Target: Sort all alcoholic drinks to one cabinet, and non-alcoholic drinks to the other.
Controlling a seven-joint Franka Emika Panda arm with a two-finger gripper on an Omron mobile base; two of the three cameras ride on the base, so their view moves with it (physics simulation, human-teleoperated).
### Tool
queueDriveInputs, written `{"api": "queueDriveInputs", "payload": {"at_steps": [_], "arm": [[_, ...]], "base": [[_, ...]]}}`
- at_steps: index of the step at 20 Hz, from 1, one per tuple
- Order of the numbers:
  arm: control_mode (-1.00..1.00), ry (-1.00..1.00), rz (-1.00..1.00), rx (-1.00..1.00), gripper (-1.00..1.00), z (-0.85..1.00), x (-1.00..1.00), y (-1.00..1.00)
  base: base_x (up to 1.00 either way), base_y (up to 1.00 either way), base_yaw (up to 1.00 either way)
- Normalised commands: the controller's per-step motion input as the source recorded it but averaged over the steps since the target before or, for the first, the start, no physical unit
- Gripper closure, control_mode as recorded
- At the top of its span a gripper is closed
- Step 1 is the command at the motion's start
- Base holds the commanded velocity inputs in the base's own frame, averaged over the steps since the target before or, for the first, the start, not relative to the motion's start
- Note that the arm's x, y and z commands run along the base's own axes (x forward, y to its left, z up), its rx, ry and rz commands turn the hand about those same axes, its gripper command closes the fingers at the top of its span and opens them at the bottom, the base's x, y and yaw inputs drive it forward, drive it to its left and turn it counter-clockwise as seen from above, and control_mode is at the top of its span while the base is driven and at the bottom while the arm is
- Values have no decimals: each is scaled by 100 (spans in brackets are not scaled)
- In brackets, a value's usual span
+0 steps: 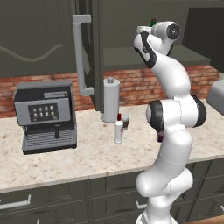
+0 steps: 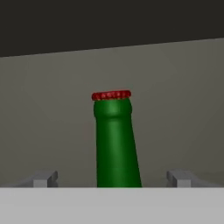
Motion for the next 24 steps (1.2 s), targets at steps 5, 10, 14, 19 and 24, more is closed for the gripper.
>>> {"api": "queueDriveInputs", "payload": {"at_steps": [5, 10, 14, 19, 24], "arm": [[-100, 0, 0, -2, -100, 13, 0, -2], [-100, 0, 0, -2, -100, 8, -1, -1], [-100, 0, 0, -2, -100, 0, -26, -1], [-100, 0, 0, 0, -100, 0, -54, -1], [-100, -2, 0, 0, -100, 0, -70, 0]], "base": [[0, 0, 0], [0, 0, 0], [0, 0, 0], [0, 0, 0], [0, 0, 0]]}}
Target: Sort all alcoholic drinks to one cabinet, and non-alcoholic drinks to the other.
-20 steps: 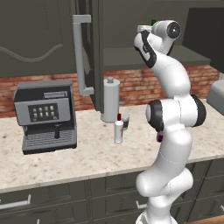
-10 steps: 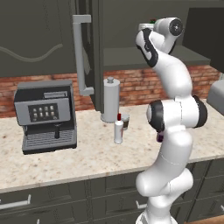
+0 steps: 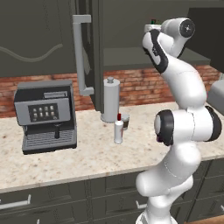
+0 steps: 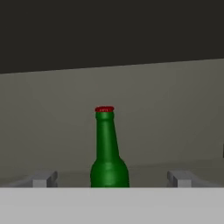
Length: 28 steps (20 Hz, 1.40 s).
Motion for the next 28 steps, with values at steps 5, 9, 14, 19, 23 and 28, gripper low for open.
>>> {"api": "queueDriveInputs", "payload": {"at_steps": [5, 9, 14, 19, 23, 28], "arm": [[-100, -7, 0, 0, -100, 0, -78, 0], [-100, -5, 4, -1, -100, -1, -84, 8], [-100, -3, 8, -2, -100, -9, -80, 22], [-100, 0, 7, -3, -100, -7, -64, 24], [-100, 7, 7, -5, -100, -11, -59, 23], [-100, 12, 7, -7, -100, -16, -58, 23]], "base": [[0, 0, 0], [0, 0, 0], [0, 0, 0], [0, 0, 0], [0, 0, 0], [0, 0, 0]]}}
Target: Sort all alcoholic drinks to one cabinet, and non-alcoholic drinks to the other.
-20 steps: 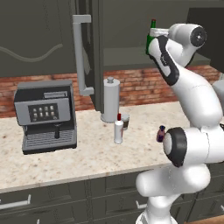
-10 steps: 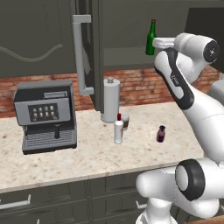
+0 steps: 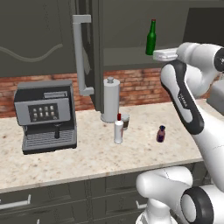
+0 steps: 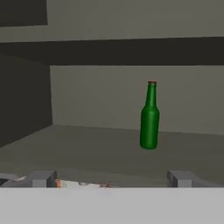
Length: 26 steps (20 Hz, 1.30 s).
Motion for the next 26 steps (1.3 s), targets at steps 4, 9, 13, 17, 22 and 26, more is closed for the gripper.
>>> {"api": "queueDriveInputs", "payload": {"at_steps": [4, 9, 13, 17, 22, 26], "arm": [[-100, 13, 7, -7, -100, -21, -59, 22], [-100, 11, 7, -5, -100, -23, -56, 20], [-100, 9, 8, -3, -100, -24, -50, 20], [-100, 11, 6, -4, -100, -26, -41, 24], [-100, 11, 4, -5, -100, -26, -31, 30], [-100, 11, 2, -6, -100, -29, -14, 33]], "base": [[0, 0, 0], [0, 0, 0], [0, 0, 0], [0, 0, 0], [0, 0, 0], [0, 0, 0]]}}
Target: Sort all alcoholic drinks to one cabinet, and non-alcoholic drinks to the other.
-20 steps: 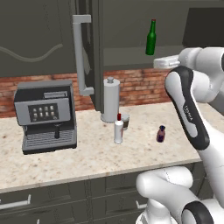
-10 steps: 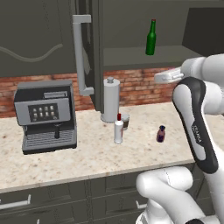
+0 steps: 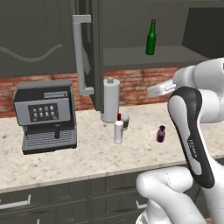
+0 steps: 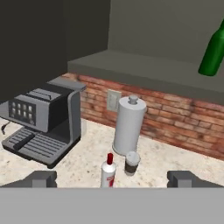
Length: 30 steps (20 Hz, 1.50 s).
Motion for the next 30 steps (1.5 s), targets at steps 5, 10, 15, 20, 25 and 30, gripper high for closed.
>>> {"api": "queueDriveInputs", "payload": {"at_steps": [5, 10, 15, 20, 25, 30], "arm": [[-100, 9, 1, -2, -100, -26, -1, 25], [-100, 7, 3, 0, -100, -23, -2, 8], [-100, 9, 4, 0, -100, -25, -6, 3], [-100, 8, 3, 0, -100, -24, -7, 0], [-100, 7, 2, 0, -100, -21, -6, 1], [-100, 7, 3, -2, -100, -21, 0, 10]], "base": [[0, 0, 0], [0, 0, 0], [0, 0, 0], [0, 0, 0], [0, 0, 0], [0, 0, 0]]}}
